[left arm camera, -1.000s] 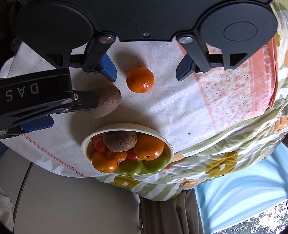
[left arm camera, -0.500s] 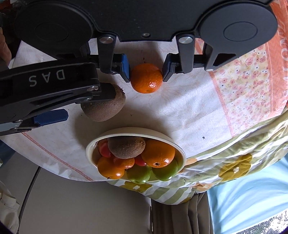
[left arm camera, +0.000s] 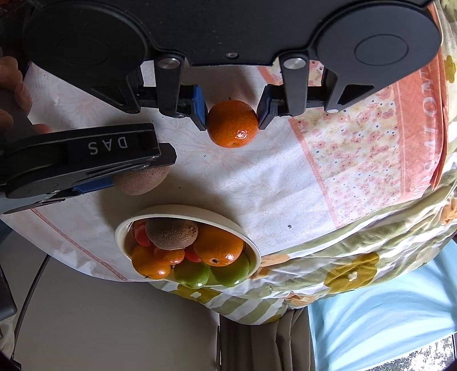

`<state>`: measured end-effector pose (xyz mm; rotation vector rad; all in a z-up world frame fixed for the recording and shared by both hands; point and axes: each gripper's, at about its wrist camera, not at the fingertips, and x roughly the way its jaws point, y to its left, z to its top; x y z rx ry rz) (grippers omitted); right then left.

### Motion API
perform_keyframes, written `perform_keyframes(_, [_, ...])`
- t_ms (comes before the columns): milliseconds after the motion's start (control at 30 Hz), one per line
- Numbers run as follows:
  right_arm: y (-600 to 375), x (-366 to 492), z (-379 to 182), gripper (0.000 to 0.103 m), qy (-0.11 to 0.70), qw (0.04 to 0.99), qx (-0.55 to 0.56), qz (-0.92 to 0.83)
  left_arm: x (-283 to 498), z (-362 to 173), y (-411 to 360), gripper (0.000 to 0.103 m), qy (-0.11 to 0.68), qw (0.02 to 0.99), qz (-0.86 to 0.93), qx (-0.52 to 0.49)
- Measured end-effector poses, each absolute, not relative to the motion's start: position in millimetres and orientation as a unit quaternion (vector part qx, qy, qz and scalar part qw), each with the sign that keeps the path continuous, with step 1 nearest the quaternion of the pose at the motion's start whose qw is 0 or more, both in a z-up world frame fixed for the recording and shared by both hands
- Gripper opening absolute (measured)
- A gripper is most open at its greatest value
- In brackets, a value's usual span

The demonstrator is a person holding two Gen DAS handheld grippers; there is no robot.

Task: Organize fruits
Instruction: 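Close the left tool on the small orange while the right tool grasps the kiwi, then carry the small orange and kiwi into the duck bowl and open both tools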

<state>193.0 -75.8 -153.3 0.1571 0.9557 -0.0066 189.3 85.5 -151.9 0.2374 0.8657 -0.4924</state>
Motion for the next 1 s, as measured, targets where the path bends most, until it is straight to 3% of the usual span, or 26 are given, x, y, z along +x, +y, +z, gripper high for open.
perform_keyframes(33, [-75, 193, -154, 0.084, 0.461, 0.884, 0.077, 0.000, 189, -151, 86, 0.041, 0.414, 0.872, -0.235, 0.113])
perform_keyframes(333, [-72, 188, -144, 0.083, 0.458, 0.886, 0.078, 0.004, 186, -142, 92, 0.041, 0.407, 0.878, -0.228, 0.109])
perform_keyframes(1000, [-122, 165, -22, 0.083, 0.385, 0.919, 0.076, 0.020, 165, -30, 69, 0.041, 0.338, 0.915, -0.202, 0.086])
